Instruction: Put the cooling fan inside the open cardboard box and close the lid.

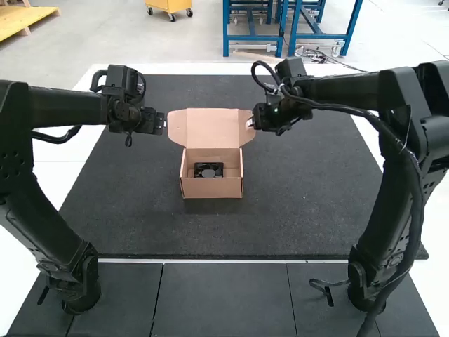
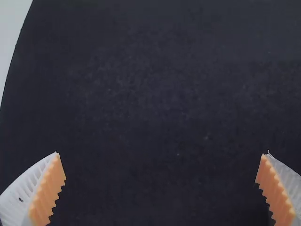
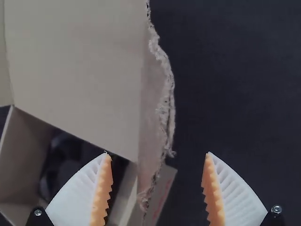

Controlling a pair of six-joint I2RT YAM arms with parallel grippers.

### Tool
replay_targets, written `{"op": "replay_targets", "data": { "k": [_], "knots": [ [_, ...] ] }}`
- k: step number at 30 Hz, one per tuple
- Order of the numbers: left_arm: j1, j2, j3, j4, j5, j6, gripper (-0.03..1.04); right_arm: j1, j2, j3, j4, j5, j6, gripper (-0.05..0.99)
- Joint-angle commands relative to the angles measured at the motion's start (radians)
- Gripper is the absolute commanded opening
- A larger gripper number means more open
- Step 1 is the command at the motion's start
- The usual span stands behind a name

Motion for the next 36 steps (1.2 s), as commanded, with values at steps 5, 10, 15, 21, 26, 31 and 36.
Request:
{"op": "replay_targets", "data": {
  "k": [5, 10, 15, 21, 26, 31, 36],
  "knots": [
    [-0.01, -0.003, 0.032, 0.016, 0.066, 0.0, 0.96, 0.019, -0.002, 0.033, -0.003, -0.026, 0.007, 0.32],
    [-0.01, -0.003, 0.033, 0.019, 0.081, -0.003, 0.96, 0.018, -0.002, 0.033, -0.002, -0.026, 0.015, 0.29],
    [-0.036, -0.004, 0.035, 0.016, 0.086, -0.003, 0.96, 0.019, -0.002, 0.033, 0.001, -0.026, 0.018, 0.27],
    [-0.06, -0.003, 0.042, 0.016, 0.086, -0.005, 0.96, 0.021, -0.002, 0.041, 0.004, -0.023, 0.024, 0.25],
    [-0.07, -0.003, 0.042, 0.016, 0.084, -0.006, 0.96, 0.025, -0.01, 0.049, 0.003, -0.015, 0.019, 0.25],
    [-0.071, -0.003, 0.044, 0.015, 0.084, -0.006, 0.96, 0.027, -0.022, 0.061, -0.006, -0.007, 0.019, 0.25],
    [-0.071, 0.001, 0.048, 0.015, 0.083, -0.006, 0.96, 0.027, -0.03, 0.063, -0.012, -0.007, 0.019, 0.22]
  ]
}}
